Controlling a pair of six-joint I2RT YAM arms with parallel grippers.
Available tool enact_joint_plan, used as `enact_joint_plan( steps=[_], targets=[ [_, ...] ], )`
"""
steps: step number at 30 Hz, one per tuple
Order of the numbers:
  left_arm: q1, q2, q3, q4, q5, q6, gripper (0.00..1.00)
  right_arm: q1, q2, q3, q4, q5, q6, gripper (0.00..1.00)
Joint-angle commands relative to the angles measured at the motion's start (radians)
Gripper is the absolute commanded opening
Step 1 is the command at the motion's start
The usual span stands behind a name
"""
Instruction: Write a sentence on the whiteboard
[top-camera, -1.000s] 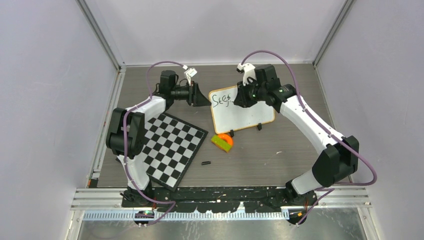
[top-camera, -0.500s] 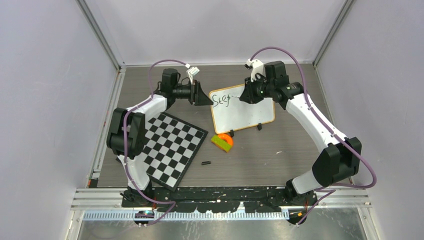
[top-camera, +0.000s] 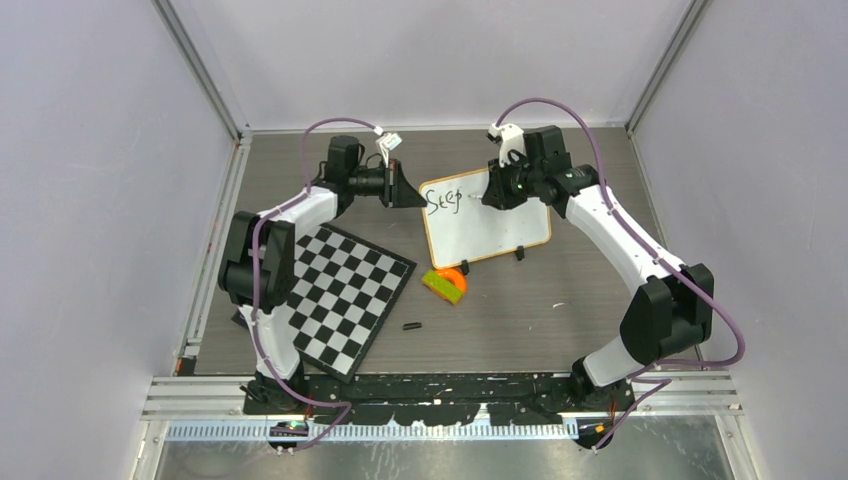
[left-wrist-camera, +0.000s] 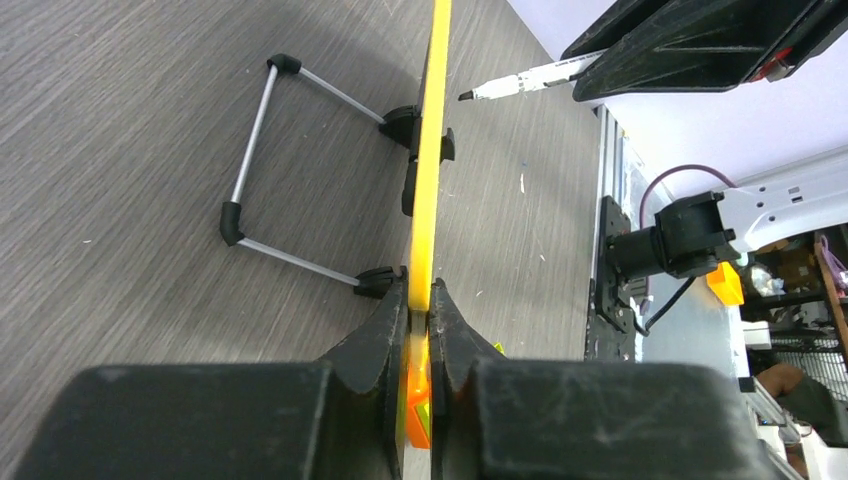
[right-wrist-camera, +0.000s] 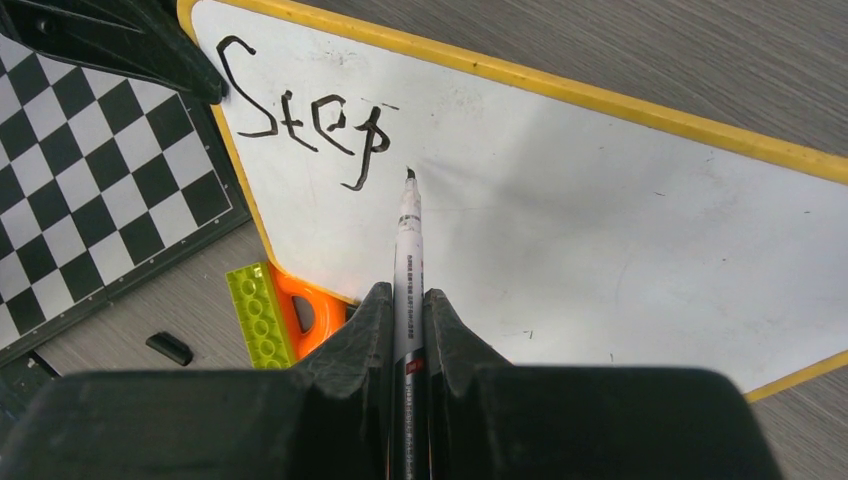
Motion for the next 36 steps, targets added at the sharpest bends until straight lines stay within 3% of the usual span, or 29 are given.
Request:
enact_joint_plan(
  steps=[1, 29, 36],
  targets=[
    [-0.004, 0.000, 0.044, -0.006, 0.005, 0.012, 0.03, 0.003, -0.001, 0.003, 0.060, 0.023, -0.010, 0.00],
    [-0.006, -0.006, 0.044, -0.029, -0.011, 0.051, 0.00, 0.008, -0.010, -0.053, 0.046, 0.037, -0.002, 0.00],
    [-0.008, -0.008, 0.042, -0.027, -0.010, 0.054, 0.00, 0.010, -0.028, 0.004, 0.033, 0.022, 0.007, 0.00]
  ],
)
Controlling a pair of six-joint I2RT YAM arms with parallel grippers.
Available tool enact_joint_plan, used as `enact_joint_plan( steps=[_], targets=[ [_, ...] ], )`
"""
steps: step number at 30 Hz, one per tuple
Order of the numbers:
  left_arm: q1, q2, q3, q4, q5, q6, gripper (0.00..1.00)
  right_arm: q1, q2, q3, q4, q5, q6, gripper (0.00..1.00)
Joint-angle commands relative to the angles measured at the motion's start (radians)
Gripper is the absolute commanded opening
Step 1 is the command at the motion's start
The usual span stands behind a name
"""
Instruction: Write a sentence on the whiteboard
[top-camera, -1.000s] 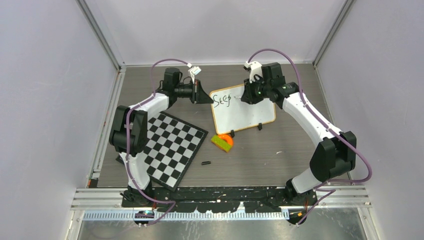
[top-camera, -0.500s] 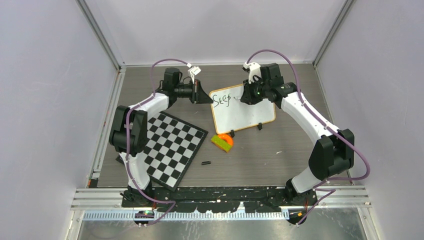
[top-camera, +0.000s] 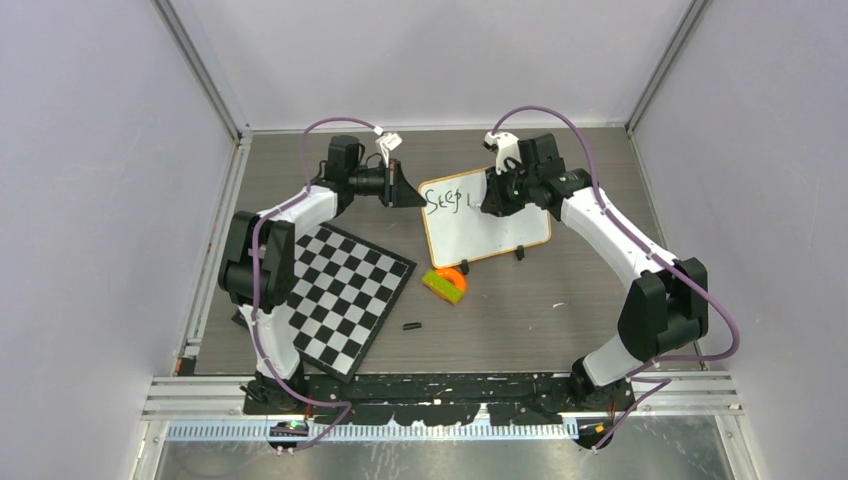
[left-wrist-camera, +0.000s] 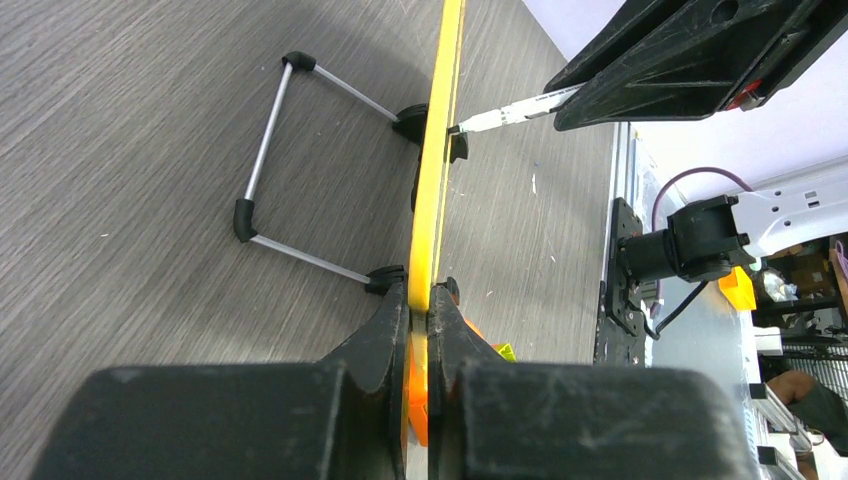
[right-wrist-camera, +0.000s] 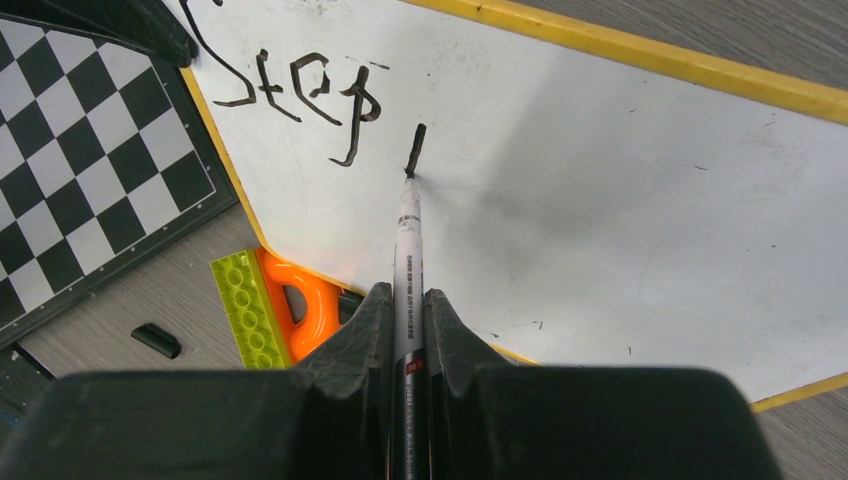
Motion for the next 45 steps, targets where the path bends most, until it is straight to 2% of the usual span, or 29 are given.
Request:
enact_joint_plan(
  steps=[1, 20, 34, 45],
  targets=[
    [-0.009, -0.013, 0.032, 0.003, 0.015, 0.020, 0.00, 0.003, -0.052, 0.062, 0.014, 0.005, 0.007, 0.00],
    [-0.013, -0.024, 0.024, -0.002, 0.007, 0.033, 0.00, 0.003, 0.013, 0.107, 0.044, 0.055, -0.001, 0.00],
    [-0.014, -0.028, 0.021, -0.004, 0.004, 0.037, 0.00, -0.003, -0.063, 0.074, 0.016, 0.038, -0.005, 0.00],
    [-0.014, -0.029, 0.019, -0.002, 0.004, 0.041, 0.00, -0.005, -0.025, 0.077, 0.019, 0.053, -0.011, 0.00]
  ],
)
